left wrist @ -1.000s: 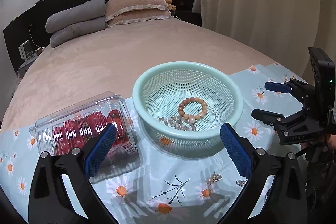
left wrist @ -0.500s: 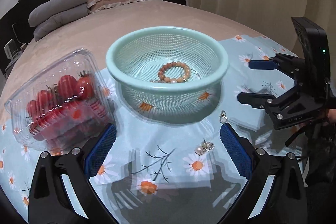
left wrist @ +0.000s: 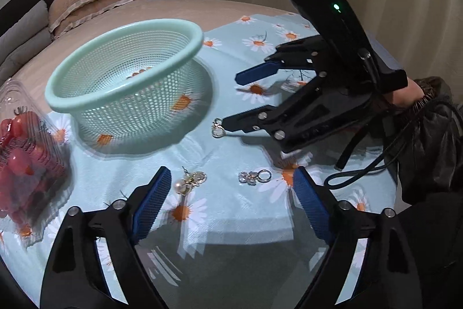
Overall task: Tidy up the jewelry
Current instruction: 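Grasp a silver earring with the left tool while the right tool grasps another, then carry both silver earrings with both tools over the green basket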
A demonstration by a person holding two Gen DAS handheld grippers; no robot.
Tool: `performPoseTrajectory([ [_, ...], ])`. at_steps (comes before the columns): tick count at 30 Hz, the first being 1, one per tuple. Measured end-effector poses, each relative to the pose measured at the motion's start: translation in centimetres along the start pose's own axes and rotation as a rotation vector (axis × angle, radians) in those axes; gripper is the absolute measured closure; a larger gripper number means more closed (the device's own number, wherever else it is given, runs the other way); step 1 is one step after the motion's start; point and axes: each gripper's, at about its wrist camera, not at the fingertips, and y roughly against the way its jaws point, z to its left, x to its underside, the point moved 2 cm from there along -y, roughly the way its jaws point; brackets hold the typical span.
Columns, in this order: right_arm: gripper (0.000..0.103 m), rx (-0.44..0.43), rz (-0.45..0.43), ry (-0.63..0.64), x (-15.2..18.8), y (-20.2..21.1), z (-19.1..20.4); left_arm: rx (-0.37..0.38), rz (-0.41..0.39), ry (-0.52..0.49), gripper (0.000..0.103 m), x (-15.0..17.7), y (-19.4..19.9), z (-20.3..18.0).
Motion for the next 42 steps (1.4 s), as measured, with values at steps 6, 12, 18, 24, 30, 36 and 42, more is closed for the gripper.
performPoseTrajectory([
  [6, 0.050, -0.107, 0.001, -0.003, 0.1, -0.7, 0.2, 0.048, 0.013, -0.013, 0.030, -0.1, -1.1, -0.5],
  [12, 0.067, -0.140, 0.024, 0.064, -0.1, -1.4, 1.6, 0.108, 0.029, -0.043, 0.056, -0.7, -2.4, -0.9],
  [18, 0.088, -0.143, 0.026, 0.033, -0.1, -1.3, 1.1, 0.120, 0.046, 0.012, 0.086, -0.8, -2.9, -0.2],
  [24, 0.098, -0.165, 0.011, -0.012, 0.3, -0.4, 0.3, 0.109, 0.041, 0.079, 0.089, -0.5, -1.9, 1.4],
  [30, 0.098, -0.170, -0.021, -0.043, 0.4, 0.9, -0.6, 0.091, 0.009, 0.136, 0.089, -0.3, -0.1, 3.1],
  [36, 0.098, -0.168, -0.044, -0.021, -0.3, 2.7, -0.6, 0.038, -0.016, 0.171, 0.089, -0.8, 1.7, 5.4],
  [42, 0.098, -0.136, -0.059, 0.002, -1.9, 4.0, -1.0, -0.002, -0.043, 0.166, 0.089, -2.2, 3.3, 7.2],
])
